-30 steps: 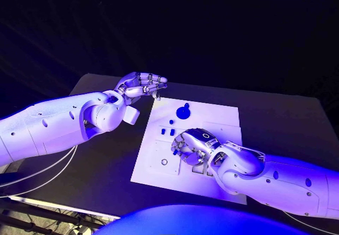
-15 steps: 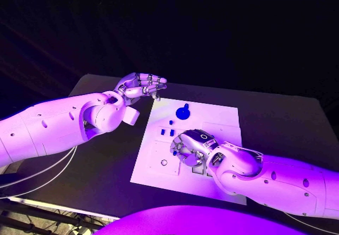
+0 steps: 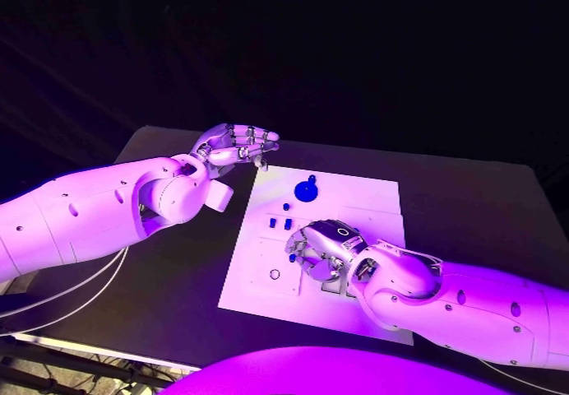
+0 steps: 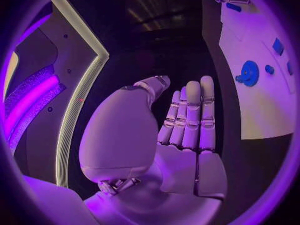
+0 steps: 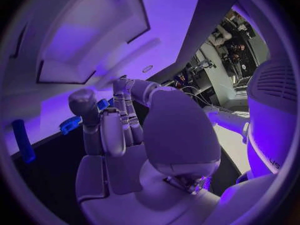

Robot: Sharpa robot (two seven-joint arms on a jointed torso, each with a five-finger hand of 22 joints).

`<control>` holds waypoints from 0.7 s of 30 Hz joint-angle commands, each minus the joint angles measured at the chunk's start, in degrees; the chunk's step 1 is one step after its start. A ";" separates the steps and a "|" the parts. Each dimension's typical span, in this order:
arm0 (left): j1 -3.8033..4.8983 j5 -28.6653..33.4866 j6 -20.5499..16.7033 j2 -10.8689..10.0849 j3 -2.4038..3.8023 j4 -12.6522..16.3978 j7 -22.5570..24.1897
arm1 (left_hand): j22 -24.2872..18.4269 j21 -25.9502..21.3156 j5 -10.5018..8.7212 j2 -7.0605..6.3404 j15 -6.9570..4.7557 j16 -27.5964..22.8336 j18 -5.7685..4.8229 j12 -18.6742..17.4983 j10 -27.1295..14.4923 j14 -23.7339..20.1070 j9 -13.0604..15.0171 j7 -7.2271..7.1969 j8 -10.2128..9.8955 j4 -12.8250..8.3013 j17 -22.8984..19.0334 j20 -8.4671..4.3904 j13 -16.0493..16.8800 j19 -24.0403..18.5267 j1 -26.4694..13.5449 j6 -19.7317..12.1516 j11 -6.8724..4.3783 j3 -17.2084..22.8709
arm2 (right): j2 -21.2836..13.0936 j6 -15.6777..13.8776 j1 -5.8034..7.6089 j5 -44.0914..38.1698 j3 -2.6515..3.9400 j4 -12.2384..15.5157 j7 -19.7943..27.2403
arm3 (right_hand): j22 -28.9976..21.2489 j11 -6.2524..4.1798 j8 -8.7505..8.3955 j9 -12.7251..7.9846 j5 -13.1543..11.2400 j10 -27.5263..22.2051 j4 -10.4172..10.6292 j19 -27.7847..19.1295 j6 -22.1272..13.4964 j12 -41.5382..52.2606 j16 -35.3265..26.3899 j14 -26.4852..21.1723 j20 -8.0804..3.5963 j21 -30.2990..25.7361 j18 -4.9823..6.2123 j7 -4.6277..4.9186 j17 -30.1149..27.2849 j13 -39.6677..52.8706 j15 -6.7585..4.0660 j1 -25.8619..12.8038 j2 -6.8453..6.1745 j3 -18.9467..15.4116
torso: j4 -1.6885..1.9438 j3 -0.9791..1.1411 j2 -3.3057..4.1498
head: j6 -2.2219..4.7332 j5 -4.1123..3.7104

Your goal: Assemble the parts on the task board

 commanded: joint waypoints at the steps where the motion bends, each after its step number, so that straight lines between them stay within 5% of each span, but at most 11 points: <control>1: 0.03 0.11 0.88 0.08 0.04 0.05 0.07 | -0.07 -0.24 0.18 0.07 0.12 -0.31 0.30 0.32 -0.25 -0.36 -0.06 0.02 0.27 0.09 -0.03 0.39 -0.10 -0.06 0.35 -0.22 -0.03 -0.34 | -0.41 -0.53 -0.13 -0.29 -0.09 0.31 -0.89 | -0.29 0.19 -0.42 -0.08 0.04 -1.27 -0.48 -0.52 -0.57 0.30 -0.35 1.58 0.02 -0.36 1.21 -0.01 -0.43 -0.11 0.52 0.22 -0.58 -0.02 | -0.01 0.03 -0.02 | 0.18 -0.15; 13: 0.03 0.08 0.98 -0.07 0.03 -0.03 -0.14 | -0.09 -0.29 0.24 0.32 0.13 -0.31 0.33 0.44 -0.49 -0.53 -0.07 0.02 0.40 -0.04 -0.03 0.39 -0.12 -0.10 0.68 -0.31 -0.01 -0.28 | -3.94 -2.37 1.29 0.51 0.05 4.10 -1.17 | -0.30 0.46 -0.68 -0.03 0.06 -2.94 -1.43 -1.08 -0.51 1.05 -0.55 1.41 0.18 -0.42 1.38 0.16 -1.03 -0.45 0.69 1.00 -0.78 0.40 | -0.02 0.04 0.01 | 0.93 -0.93; 21: 0.03 0.07 1.10 -0.22 -0.01 0.03 -0.08 | -0.09 -0.29 0.24 0.33 0.13 -0.31 0.33 0.46 -0.53 -0.55 -0.08 0.02 0.42 -0.05 -0.03 0.39 -0.12 -0.10 0.70 -0.32 -0.01 -0.30 | -9.85 1.12 5.76 6.51 0.42 7.24 -2.86 | 0.50 0.43 -1.20 -0.04 -0.19 -3.04 0.07 -0.79 -0.92 2.63 -0.32 1.49 0.64 0.04 1.14 0.18 -0.88 -0.47 1.01 -1.74 -1.68 -1.25 | -0.07 0.00 -0.08 | 1.61 -2.42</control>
